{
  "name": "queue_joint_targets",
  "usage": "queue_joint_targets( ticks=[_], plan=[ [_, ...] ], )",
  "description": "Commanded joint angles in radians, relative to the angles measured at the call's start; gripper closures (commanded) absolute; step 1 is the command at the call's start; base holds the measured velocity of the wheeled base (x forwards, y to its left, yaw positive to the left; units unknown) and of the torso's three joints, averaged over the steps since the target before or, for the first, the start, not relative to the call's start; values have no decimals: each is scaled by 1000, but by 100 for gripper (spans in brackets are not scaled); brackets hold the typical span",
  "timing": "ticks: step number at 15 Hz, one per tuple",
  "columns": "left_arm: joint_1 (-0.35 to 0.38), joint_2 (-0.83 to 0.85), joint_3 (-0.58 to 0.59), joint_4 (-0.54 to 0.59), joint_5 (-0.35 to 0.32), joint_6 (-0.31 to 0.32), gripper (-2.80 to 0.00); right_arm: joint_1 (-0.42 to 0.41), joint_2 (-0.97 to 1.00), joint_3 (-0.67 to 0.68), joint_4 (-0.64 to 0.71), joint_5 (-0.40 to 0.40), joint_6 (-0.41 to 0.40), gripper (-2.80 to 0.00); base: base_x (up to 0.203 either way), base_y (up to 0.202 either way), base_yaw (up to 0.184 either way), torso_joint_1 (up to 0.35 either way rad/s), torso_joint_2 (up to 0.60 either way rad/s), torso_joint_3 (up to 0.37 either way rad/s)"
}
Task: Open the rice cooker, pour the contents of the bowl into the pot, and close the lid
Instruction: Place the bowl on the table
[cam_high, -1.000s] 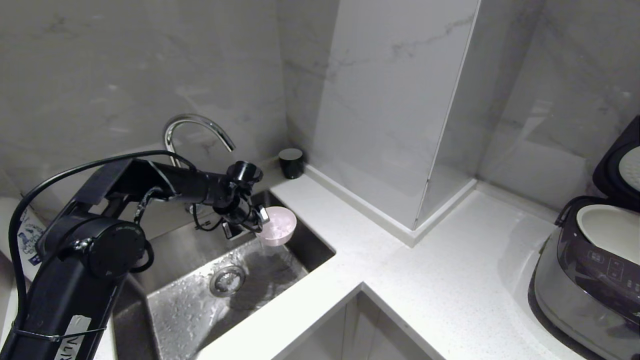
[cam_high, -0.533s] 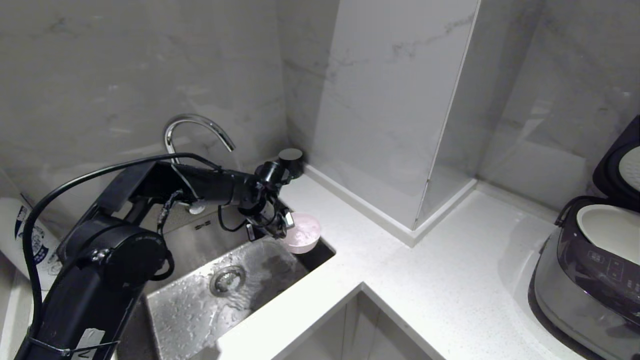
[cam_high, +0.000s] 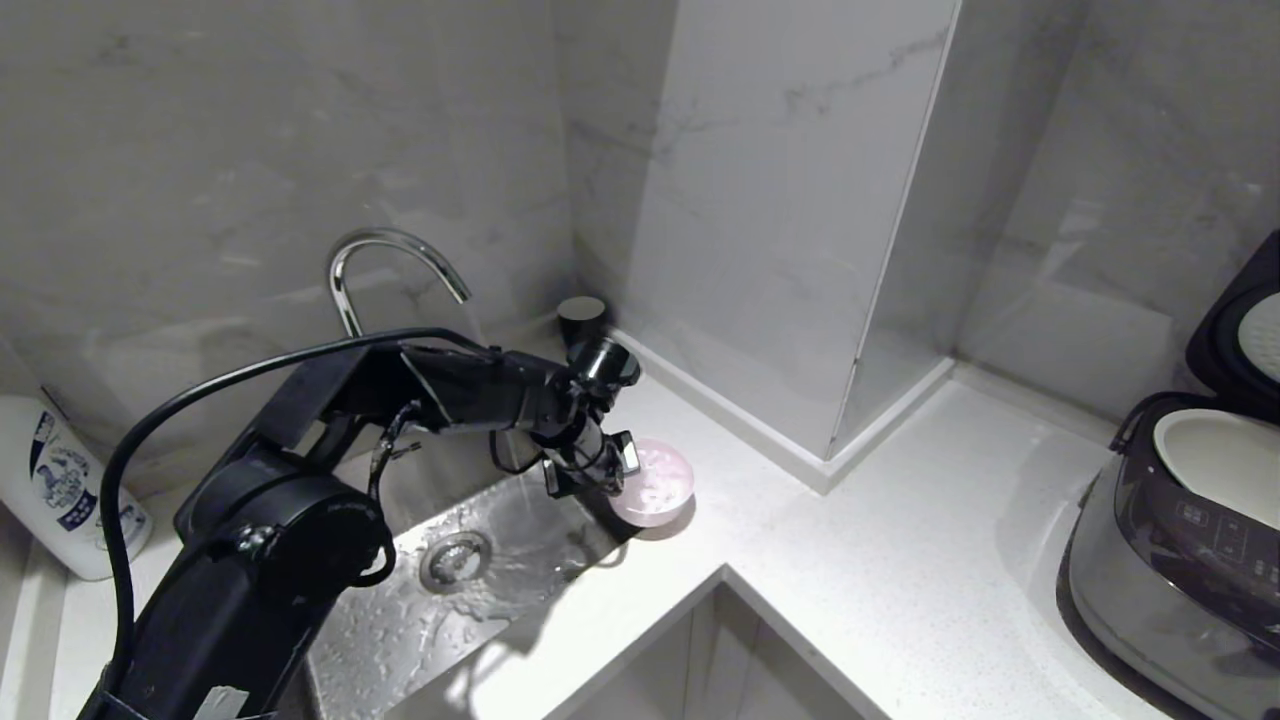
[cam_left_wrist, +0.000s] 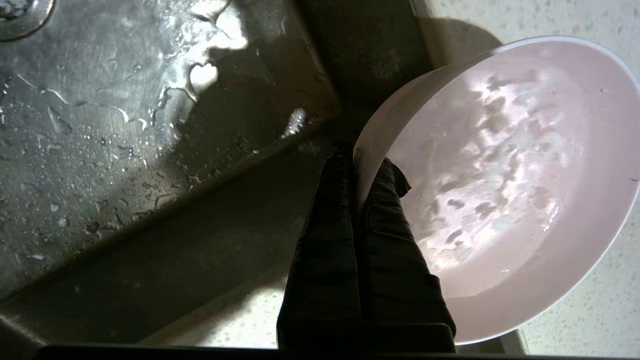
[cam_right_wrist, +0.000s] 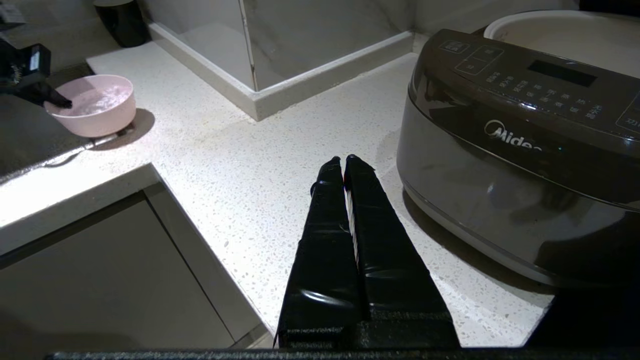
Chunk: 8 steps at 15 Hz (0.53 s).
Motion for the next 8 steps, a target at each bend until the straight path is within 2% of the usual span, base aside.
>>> queue_joint_targets(
  ticks=[1, 8],
  plan=[
    [-16, 6, -1, 2, 0, -3, 0, 0, 0, 0, 0, 0, 0, 0, 0, 0, 0, 0, 0, 0],
    [-68, 8, -1, 13, -1, -2, 0, 0, 0, 0, 0, 0, 0, 0, 0, 0, 0, 0, 0, 0]
  ],
)
